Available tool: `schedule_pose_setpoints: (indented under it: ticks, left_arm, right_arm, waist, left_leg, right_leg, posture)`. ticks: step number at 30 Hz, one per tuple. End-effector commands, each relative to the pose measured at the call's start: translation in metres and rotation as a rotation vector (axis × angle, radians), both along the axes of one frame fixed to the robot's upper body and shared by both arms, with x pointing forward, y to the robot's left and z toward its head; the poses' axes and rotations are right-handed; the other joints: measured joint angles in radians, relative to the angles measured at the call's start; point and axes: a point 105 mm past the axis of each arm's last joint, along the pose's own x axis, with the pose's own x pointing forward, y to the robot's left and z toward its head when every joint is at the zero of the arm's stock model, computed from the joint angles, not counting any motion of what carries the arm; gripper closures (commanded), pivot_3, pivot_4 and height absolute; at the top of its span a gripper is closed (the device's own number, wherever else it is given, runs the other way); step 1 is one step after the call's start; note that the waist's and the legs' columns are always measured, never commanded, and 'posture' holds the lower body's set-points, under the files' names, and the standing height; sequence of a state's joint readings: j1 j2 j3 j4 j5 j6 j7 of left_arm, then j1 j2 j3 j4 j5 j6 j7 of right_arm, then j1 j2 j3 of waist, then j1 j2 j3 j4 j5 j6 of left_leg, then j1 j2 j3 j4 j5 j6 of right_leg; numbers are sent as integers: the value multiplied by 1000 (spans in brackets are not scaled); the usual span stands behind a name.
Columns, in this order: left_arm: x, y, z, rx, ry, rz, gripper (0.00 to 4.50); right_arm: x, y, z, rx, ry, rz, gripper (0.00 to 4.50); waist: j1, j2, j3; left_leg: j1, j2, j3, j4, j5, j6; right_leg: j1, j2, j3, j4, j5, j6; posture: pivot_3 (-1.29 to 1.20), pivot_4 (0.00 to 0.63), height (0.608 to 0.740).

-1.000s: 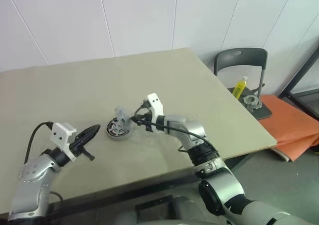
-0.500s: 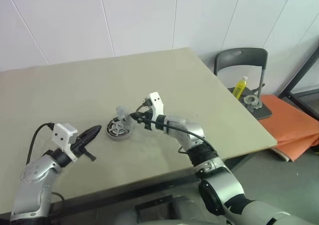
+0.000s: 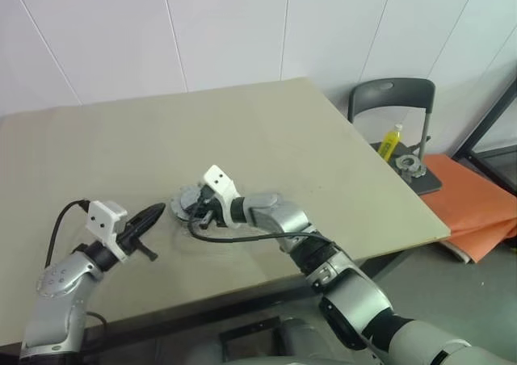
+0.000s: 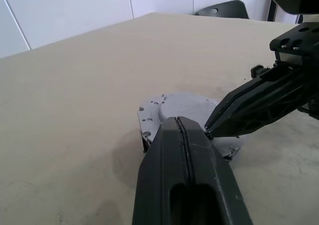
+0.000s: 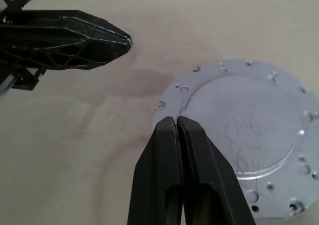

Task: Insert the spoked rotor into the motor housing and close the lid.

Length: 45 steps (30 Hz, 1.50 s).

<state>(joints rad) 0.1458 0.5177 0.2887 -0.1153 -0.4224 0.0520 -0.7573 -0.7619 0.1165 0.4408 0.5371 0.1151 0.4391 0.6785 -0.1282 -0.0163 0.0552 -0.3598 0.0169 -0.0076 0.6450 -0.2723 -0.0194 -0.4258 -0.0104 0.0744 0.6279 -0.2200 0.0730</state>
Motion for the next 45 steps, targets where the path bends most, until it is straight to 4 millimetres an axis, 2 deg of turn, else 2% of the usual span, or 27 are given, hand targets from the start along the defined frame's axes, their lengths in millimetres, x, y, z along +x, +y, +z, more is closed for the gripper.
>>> schedule_pose_setpoints:
  ticks: [1,4,8,11,17,25,30,34,39,42,45]
  left_arm:
    - [1,-2,10,10,-44,-4,4500]
    - [2,-3,10,8,-47,-3,4500]
    - [3,-4,11,6,-49,-4,4500]
    - [5,-6,10,5,-49,-8,4500]
    - [6,-7,9,6,-44,-11,4500]
    - [7,-7,9,9,-47,-10,4500]
    - [7,-7,9,8,-47,-9,4500]
    - [6,-7,9,10,-48,-6,4500]
    - [4,-6,8,12,-46,1,4500]
    - [4,-5,7,13,-44,3,4500]
    - [5,-5,7,14,-44,4,4500]
  right_arm:
    - [-10,25,22,-17,-186,89,4380]
    - [-8,21,17,-65,-257,93,4380]
    - [3,17,23,-73,-339,51,4380]
    - [16,15,34,25,-276,-57,4380]
    - [29,10,49,119,-234,-142,4380]
    - [30,9,49,111,-264,-146,4380]
    - [30,14,57,151,-241,-140,4380]
    - [24,18,38,22,-252,-73,4380]
    - [17,13,11,-104,-203,-35,4380]
    - [16,8,2,-150,-196,-38,4380]
    - [19,6,1,-153,-199,-58,4380]
  waist:
    - [0,0,0]
    - [0,0,0]
    - [1,0,0]
    - [2,-1,0]
    - [0,-1,0]
    - [0,-1,0]
    - [1,-1,0]
    - [-1,-1,0]
    - [0,-1,0]
    - [0,-1,0]
    - [0,-1,0]
  left_leg:
    - [0,0,0,0,0,0]
    - [0,0,0,0,0,0]
    - [0,0,0,0,0,0]
    - [0,0,0,0,0,0]
    - [0,0,0,0,0,0]
    - [0,0,0,0,0,0]
    - [0,0,0,0,0,0]
    - [0,0,0,0,0,0]
    - [0,0,0,0,0,0]
    - [1,0,0,0,0,0]
    - [2,0,-1,0,0,0]
  right_leg:
    - [0,0,0,0,0,0]
    - [0,0,0,0,0,0]
    - [0,0,0,0,0,0]
    - [0,0,0,0,0,0]
    - [0,0,0,0,0,0]
    - [0,0,0,0,0,0]
    - [0,0,0,0,0,0]
    - [0,0,0,0,0,0]
    - [0,0,0,0,0,0]
    - [1,0,0,0,0,0]
    - [1,0,0,0,0,0]
  posture:
    - [0,0,740]
    - [0,0,740]
    - [0,0,740]
    - [0,0,740]
    - [0,0,740]
    - [0,0,740]
    - [0,0,740]
    - [0,0,740]
    - [0,0,740]
    - [0,0,740]
    - [0,0,740]
